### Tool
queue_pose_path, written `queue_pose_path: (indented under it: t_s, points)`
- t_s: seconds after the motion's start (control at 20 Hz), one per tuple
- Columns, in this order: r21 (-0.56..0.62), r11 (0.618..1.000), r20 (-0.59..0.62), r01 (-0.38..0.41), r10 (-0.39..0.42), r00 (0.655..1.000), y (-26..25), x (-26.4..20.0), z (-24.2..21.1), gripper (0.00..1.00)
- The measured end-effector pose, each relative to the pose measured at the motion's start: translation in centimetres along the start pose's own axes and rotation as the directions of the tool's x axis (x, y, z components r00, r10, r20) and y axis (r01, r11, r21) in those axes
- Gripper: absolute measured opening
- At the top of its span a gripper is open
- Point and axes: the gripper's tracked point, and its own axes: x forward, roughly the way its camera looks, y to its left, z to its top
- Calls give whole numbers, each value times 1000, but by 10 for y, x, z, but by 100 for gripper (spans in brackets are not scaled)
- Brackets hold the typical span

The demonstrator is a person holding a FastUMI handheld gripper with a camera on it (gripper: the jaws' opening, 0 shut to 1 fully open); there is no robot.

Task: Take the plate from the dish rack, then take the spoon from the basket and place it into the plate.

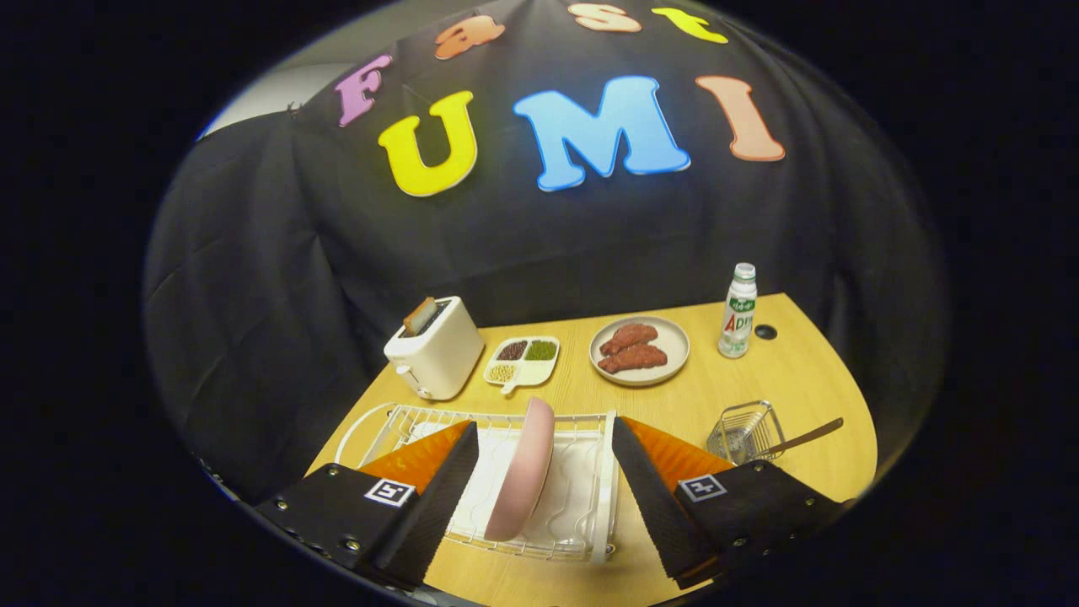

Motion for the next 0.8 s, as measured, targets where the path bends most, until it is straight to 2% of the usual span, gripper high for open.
queue_pose_path:
  t_s: [0.25,0.55,0.6,0.75,0.8]
  points:
    - [37,999,-227,35,-26,973,-8,39,-29,97]
    - [70,997,-421,25,7,907,4,71,-59,92]
    - [79,997,-449,25,13,894,4,77,-65,85]
    - [94,995,-523,31,23,852,8,89,-76,85]
    - [98,995,-540,37,22,841,11,92,-81,77]
